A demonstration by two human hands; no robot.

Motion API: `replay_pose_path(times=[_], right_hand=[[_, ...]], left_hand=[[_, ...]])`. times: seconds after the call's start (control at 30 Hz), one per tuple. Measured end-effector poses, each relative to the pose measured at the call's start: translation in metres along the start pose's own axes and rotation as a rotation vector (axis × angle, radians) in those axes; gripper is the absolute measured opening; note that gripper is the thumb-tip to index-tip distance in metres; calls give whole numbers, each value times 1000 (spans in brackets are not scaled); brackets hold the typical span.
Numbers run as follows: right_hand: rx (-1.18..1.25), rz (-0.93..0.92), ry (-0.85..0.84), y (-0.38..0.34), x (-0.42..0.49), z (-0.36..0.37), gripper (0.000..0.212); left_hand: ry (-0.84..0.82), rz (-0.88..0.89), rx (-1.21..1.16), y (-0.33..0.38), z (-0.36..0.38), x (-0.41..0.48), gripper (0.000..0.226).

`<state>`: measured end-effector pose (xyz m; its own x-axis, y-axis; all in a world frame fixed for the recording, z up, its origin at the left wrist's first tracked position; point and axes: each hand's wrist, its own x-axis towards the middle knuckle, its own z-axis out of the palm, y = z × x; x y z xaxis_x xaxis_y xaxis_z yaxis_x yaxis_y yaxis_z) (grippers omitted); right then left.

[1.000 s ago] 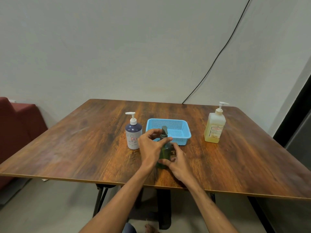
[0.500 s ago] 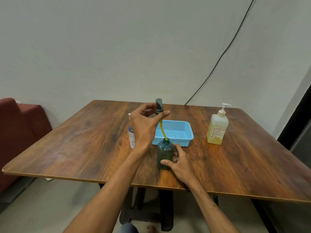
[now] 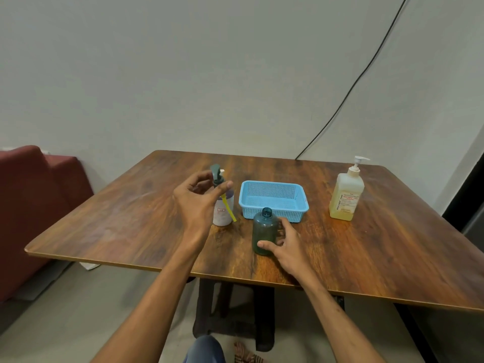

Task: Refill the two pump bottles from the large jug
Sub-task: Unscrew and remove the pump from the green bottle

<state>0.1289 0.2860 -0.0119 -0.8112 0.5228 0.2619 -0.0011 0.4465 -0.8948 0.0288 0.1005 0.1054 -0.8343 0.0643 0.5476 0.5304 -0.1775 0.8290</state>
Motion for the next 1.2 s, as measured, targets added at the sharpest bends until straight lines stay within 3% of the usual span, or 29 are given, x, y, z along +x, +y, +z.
replay_pose_path(times=[0.27, 0.67, 1.2], right_hand=[[-40, 20, 1, 4, 1, 1, 73], [-48, 37, -3, 6, 2, 2, 78], [-72, 45, 9, 9, 4, 3, 82]], left_hand=[[38, 2, 195, -52, -44, -33, 33], [22, 75, 451, -98, -53, -69, 28], [20, -48, 639, -131, -54, -75, 15]])
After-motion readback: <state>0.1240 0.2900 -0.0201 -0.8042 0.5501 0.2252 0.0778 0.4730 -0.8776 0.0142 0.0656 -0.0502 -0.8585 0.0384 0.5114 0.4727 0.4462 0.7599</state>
